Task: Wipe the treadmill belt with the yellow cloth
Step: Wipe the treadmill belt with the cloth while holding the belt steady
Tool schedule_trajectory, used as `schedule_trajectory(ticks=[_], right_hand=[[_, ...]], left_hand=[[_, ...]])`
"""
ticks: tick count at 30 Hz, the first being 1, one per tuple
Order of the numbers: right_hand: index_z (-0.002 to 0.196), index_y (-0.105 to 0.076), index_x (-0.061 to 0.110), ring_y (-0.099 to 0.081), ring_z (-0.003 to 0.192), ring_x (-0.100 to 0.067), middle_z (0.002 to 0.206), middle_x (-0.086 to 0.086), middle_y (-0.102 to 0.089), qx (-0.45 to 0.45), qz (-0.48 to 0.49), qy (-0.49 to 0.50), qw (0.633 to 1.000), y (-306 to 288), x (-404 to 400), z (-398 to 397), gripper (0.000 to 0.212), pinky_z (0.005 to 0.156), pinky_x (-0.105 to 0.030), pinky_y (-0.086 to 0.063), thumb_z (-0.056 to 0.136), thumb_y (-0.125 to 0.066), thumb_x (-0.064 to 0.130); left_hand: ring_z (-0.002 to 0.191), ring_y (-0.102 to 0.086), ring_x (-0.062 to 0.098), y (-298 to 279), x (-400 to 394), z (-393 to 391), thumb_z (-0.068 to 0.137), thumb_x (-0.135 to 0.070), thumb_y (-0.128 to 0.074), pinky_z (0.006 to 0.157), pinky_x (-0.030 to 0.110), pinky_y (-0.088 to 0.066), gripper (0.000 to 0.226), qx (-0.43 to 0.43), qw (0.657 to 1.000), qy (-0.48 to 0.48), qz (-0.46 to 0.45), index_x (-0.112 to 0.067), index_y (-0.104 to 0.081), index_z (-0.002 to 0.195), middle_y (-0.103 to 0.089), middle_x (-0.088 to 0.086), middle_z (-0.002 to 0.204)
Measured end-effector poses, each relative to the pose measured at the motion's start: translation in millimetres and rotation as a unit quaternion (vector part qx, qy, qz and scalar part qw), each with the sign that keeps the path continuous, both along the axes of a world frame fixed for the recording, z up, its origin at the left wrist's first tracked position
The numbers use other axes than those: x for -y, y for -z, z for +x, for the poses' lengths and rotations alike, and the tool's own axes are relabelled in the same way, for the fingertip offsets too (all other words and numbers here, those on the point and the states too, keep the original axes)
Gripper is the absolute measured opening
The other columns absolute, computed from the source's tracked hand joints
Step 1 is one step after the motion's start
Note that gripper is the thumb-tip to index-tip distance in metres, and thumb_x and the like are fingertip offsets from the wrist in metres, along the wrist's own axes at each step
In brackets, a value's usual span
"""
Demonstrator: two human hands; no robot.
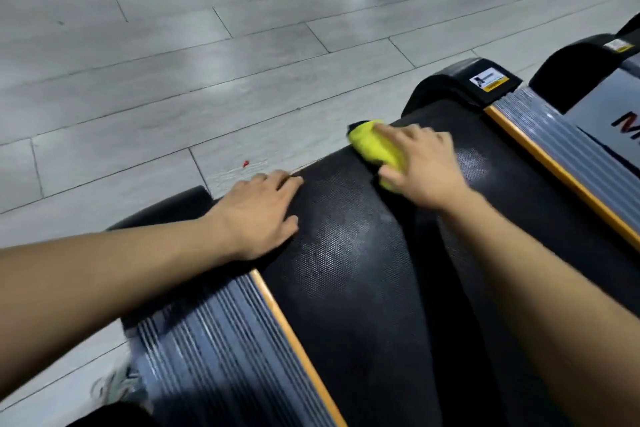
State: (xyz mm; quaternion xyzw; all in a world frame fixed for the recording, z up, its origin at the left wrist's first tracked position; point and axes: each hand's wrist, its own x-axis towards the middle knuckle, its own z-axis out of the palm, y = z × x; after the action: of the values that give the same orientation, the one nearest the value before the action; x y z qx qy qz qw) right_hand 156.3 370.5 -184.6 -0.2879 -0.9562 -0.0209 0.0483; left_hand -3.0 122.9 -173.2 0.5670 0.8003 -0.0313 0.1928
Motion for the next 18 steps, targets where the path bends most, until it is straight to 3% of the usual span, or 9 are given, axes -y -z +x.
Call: schedule_trajectory(ticks=[3, 6, 10, 13, 16, 18], right_hand=[[0.151, -0.035, 0.032, -0.033, 0.145, -0.026, 0.156, -0.009, -0.039, -0.062, -0.128, 0.093, 0.985, 17, -23, -8, 0.071, 0.119, -0.050, -0.019, 0.082, -0.048, 0.042], [0.150, -0.041, 0.021, -0.032, 0.146, -0.027, 0.155, -0.012, -0.041, -0.127, -0.184, 0.093, 0.970, 26, 1, -13, 0.067, 0.122, -0.039, -0.022, 0.084, -0.040, 0.035], [0.137, -0.058, 0.011, -0.047, 0.135, -0.031, 0.139, -0.012, -0.057, -0.185, -0.234, -0.074, 0.952, 24, 109, -27, 0.059, 0.118, -0.044, -0.032, 0.081, -0.048, 0.027], [0.144, -0.051, 0.016, -0.040, 0.141, -0.027, 0.145, -0.010, -0.052, -0.149, -0.253, -0.183, 0.938, 24, 193, -37, 0.062, 0.121, -0.039, -0.027, 0.082, -0.049, 0.025], [0.145, -0.050, 0.015, -0.044, 0.138, -0.029, 0.144, -0.013, -0.053, -0.108, -0.224, -0.227, 0.941, 19, 173, -34, 0.067, 0.119, -0.039, -0.030, 0.078, -0.048, 0.024], [0.140, -0.054, 0.012, -0.052, 0.128, -0.033, 0.138, -0.016, -0.057, -0.118, -0.187, -0.183, 0.958, 19, 135, -26, 0.066, 0.112, -0.043, -0.039, 0.075, -0.048, 0.023]], left_hand=[[0.130, -0.049, 0.031, -1, 32, -29, 0.100, -0.045, -0.040, 0.108, 0.046, -0.039, 0.053, -0.026, 0.999, -0.027, -0.021, -0.027, -0.037, 0.150, -0.051, 0.005, 0.145], [0.129, -0.052, 0.028, 5, 46, -43, 0.102, -0.042, -0.034, 0.112, 0.044, -0.035, 0.046, 0.033, 0.998, -0.053, 0.007, -0.033, -0.045, 0.146, -0.062, 0.001, 0.139], [0.128, -0.052, 0.033, 8, 44, -49, 0.100, -0.037, -0.028, 0.111, 0.047, -0.035, 0.047, 0.051, 0.988, -0.109, 0.099, -0.024, -0.052, 0.138, -0.063, 0.008, 0.136], [0.124, -0.055, 0.039, 7, 43, -56, 0.093, -0.037, -0.024, 0.107, 0.052, -0.041, 0.055, 0.062, 0.966, -0.178, 0.175, -0.016, -0.052, 0.135, -0.062, 0.015, 0.133], [0.122, -0.056, 0.039, 10, 48, -53, 0.093, -0.035, -0.025, 0.106, 0.051, -0.042, 0.053, 0.062, 0.970, -0.161, 0.169, -0.018, -0.053, 0.134, -0.063, 0.013, 0.131], [0.123, -0.055, 0.038, 9, 51, -46, 0.093, -0.036, -0.024, 0.106, 0.049, -0.040, 0.054, 0.060, 0.981, -0.122, 0.138, -0.021, -0.055, 0.135, -0.063, 0.011, 0.133]])
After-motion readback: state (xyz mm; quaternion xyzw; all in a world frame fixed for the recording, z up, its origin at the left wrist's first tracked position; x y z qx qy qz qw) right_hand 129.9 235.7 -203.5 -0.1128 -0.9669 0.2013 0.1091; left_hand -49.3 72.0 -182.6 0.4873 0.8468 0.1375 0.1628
